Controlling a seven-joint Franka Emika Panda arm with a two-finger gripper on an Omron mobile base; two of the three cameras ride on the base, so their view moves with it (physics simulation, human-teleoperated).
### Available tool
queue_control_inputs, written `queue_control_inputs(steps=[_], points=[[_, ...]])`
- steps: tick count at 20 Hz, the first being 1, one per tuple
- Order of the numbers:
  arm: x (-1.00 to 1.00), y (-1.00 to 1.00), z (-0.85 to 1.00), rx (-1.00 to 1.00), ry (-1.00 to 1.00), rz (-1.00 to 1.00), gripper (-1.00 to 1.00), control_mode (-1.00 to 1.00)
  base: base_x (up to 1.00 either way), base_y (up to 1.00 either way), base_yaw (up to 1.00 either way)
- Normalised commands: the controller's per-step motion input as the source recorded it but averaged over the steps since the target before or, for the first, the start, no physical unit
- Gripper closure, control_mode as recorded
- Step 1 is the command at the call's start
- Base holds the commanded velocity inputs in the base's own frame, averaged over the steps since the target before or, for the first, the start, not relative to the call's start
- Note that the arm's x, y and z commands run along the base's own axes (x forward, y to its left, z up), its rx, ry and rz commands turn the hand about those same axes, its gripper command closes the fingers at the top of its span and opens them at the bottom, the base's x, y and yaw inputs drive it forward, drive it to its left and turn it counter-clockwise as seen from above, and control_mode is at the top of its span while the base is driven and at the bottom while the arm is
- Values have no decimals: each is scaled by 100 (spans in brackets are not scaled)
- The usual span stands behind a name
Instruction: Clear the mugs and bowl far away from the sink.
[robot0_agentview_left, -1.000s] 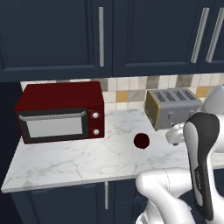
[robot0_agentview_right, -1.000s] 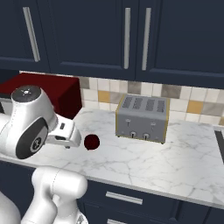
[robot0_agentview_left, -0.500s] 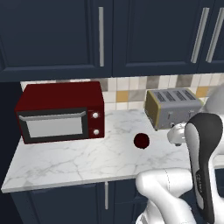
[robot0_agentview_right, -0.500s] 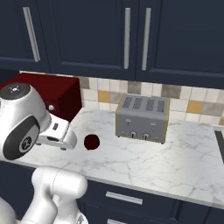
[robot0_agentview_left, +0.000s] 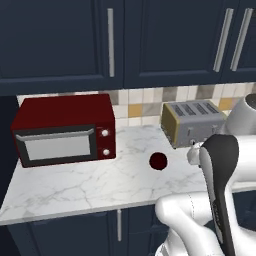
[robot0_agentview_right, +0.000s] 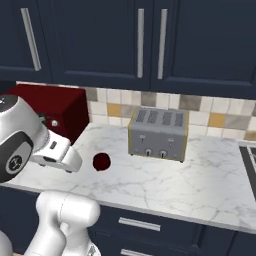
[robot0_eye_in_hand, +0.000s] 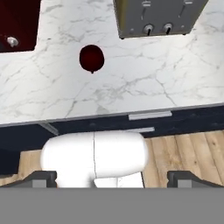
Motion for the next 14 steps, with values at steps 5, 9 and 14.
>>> queue_control_inputs(steps=[5, 9, 14], points=[[0, 0, 0, 0, 0, 0, -100, 100, -80, -59, -44], [0, 0, 0, 0, 0, 0, -100, 100, -24, -38, -74], [0, 0, 0, 0, 0, 0, -100, 100, 0, 0, -100]])
